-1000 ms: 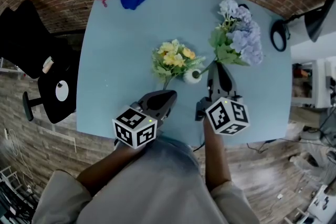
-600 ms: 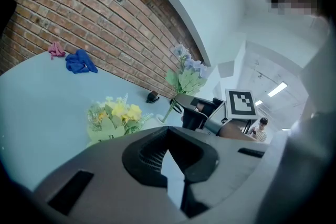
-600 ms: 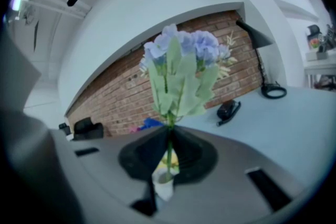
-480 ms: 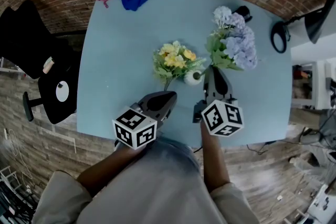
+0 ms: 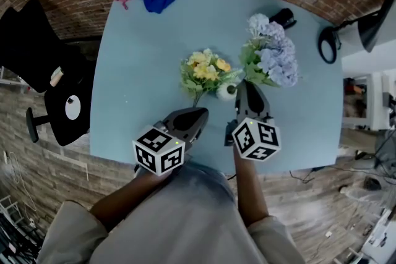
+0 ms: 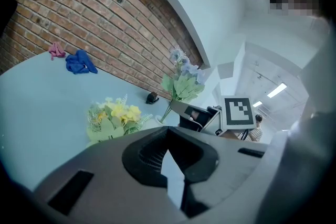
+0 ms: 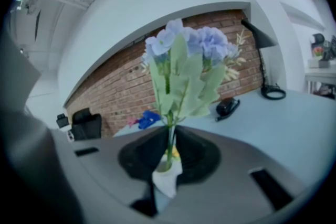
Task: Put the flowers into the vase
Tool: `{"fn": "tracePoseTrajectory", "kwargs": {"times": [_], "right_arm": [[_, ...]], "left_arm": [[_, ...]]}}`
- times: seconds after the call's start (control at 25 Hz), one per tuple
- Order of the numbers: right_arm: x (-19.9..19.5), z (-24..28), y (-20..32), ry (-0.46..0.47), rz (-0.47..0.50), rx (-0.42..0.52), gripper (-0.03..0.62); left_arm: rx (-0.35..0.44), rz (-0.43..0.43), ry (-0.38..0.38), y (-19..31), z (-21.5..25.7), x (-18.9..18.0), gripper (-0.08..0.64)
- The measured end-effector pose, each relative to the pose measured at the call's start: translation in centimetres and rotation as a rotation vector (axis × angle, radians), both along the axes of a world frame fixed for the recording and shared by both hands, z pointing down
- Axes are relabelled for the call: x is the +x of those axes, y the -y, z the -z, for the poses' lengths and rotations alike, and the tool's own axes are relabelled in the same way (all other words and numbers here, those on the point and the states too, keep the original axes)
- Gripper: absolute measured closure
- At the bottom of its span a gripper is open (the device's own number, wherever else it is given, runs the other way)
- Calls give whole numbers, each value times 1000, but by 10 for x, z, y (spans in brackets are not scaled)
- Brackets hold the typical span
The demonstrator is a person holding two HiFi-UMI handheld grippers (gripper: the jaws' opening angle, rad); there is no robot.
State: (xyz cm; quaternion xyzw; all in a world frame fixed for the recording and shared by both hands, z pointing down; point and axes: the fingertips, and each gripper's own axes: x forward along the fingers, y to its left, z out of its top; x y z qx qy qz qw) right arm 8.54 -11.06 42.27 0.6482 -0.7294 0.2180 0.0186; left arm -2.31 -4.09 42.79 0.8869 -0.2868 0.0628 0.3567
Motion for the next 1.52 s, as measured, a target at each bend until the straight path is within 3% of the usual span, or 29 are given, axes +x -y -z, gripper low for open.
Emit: {"fn": "tracePoseTrajectory", "kwargs": {"times": [0.96, 1.52], "right_arm": [[-21, -23, -23, 7, 59, -63, 442], [-21, -13, -47, 40, 56, -37, 454]], "left_arm": [[12, -10, -10, -4, 5, -1, 540], [46, 1, -26, -5, 17, -5, 540]]}}
